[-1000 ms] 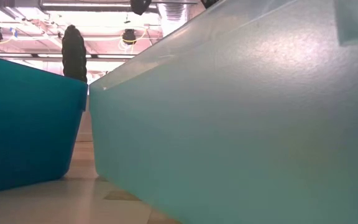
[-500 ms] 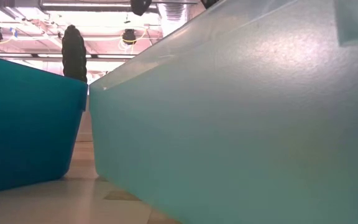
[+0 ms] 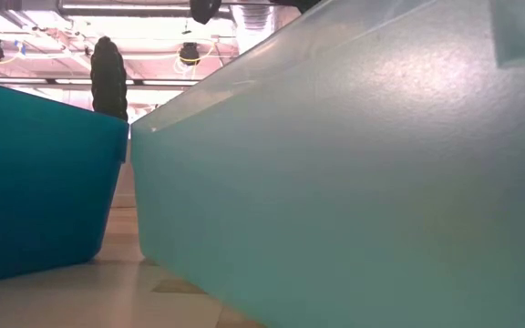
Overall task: Pick and place medicine bottles into bin by pill shape (circle, oval)
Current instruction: Put the big orange pill bottle into the blue bin
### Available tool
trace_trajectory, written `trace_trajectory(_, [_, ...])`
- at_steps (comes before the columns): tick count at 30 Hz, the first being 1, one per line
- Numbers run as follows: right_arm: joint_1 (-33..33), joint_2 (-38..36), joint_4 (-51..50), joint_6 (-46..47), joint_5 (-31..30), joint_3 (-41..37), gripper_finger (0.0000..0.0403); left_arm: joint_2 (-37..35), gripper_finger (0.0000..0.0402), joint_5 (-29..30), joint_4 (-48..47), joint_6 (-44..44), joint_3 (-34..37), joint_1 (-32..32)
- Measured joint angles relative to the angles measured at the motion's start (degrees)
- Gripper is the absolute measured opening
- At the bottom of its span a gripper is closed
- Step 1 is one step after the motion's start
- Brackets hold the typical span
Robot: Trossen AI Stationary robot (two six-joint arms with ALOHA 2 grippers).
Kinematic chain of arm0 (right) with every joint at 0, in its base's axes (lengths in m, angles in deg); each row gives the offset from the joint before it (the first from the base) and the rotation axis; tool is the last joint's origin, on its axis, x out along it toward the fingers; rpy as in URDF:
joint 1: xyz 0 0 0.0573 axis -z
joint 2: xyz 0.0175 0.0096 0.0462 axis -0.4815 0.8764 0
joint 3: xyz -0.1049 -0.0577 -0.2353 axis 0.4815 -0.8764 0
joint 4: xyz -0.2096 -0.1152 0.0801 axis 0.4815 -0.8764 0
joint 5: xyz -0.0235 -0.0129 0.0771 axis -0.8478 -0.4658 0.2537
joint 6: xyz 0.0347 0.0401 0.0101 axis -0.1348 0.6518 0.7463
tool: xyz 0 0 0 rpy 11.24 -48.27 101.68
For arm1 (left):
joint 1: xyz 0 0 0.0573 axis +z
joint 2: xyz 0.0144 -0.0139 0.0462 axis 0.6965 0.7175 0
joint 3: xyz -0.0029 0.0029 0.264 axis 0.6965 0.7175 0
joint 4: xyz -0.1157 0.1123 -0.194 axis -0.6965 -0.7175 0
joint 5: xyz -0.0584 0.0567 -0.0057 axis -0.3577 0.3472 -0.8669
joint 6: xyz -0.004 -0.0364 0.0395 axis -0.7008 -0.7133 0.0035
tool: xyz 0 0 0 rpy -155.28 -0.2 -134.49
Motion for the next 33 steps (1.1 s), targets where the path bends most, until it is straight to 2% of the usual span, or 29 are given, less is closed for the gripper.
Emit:
trace_trajectory(5, [0.9,-0.1,-0.8,0.0,0.0,0.0,0.0297,0.0,0.0214,0.0,-1.4,0.1,0.0,0.0])
trace_trajectory(9, [3.3,-1.7,-5.3,0.0,0.0,0.0,0.0297,0.0,0.0214,0.5,-3.4,0.1,0.0,-0.7])
trace_trajectory(12, [5.1,-4.3,-10.1,-0.9,-0.2,0.0,0.0297,0.0,0.0215,1.0,-3.5,1.3,0.0,-3.1])
trace_trajectory(15, [6.3,-7.4,-14.1,-1.1,-0.2,0.0,0.0297,0.0,0.0215,4.4,-4.8,1.4,0.0,-7.6])
trace_trajectory(18, [6.8,-10.4,-15.3,-1.1,-0.2,0.0,0.0297,0.0,0.0215,11.8,-6.6,-0.6,0.0,-14.3])
trace_trajectory(22, [7.0,-13.8,-15.8,-0.9,-0.4,0.0,0.0297,0.0,0.0215,27.0,-5.4,-7.6,2.6,-25.4])
trace_trajectory(30, [6.1,-17.4,-16.0,0.4,-0.5,0.0,0.0297,0.2,0.0215,60.1,-2.3,-38.8,14.1,-49.0])
trace_trajectory(33, [5.8,-17.4,-16.0,0.7,-0.7,0.0,0.0297,2.9,0.0215,67.7,-2.3,-48.4,17.8,-54.5])
